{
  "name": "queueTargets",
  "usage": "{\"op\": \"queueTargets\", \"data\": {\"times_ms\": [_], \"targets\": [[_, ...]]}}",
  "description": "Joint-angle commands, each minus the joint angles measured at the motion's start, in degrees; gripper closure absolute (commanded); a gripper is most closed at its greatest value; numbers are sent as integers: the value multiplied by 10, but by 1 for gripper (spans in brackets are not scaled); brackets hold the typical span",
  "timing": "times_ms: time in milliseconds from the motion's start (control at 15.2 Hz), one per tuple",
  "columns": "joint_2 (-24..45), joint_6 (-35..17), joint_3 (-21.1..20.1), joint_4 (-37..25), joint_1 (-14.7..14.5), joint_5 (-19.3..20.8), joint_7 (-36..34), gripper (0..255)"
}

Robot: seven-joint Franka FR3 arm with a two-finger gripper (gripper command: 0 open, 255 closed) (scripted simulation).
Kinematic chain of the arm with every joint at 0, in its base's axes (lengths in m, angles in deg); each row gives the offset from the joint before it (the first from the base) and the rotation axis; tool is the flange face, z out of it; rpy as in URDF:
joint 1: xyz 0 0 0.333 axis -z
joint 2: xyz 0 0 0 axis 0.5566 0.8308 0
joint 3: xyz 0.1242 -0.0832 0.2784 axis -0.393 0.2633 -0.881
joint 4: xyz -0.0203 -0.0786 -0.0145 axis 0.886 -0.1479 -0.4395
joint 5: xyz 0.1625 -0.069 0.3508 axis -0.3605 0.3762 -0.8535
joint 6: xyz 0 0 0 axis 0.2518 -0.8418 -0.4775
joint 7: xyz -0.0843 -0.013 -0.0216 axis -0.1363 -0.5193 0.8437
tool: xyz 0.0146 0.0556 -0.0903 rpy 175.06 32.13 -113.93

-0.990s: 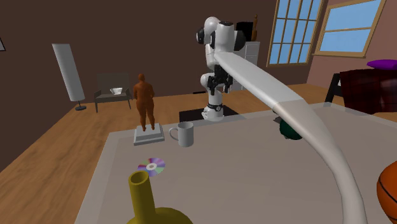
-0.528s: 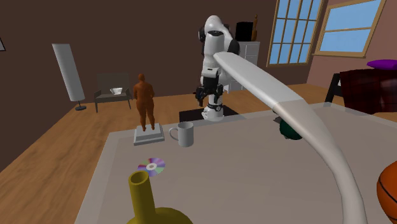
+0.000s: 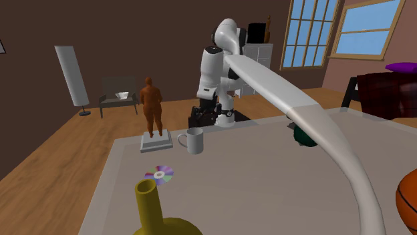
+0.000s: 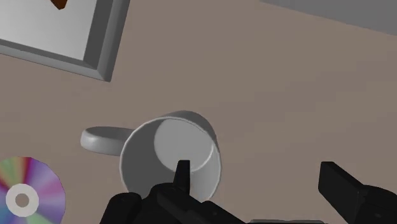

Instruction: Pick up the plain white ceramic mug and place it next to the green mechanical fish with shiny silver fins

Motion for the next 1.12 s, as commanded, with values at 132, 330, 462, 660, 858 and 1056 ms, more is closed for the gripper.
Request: {"op": "queueTargets", "data": {"times_ms": [132, 330, 462, 660, 858, 1056], "targets": [[51, -18, 4, -26, 15, -19, 28, 0], [59, -40, 4, -12, 18, -23, 31, 0], [66, -54, 3, -3, 20, -26, 33, 0], [68, -59, 3, -1, 20, -27, 34, 0], [68, -59, 3, -1, 20, -27, 34, 0], [68, -59, 3, -1, 20, -27, 34, 0]]}}
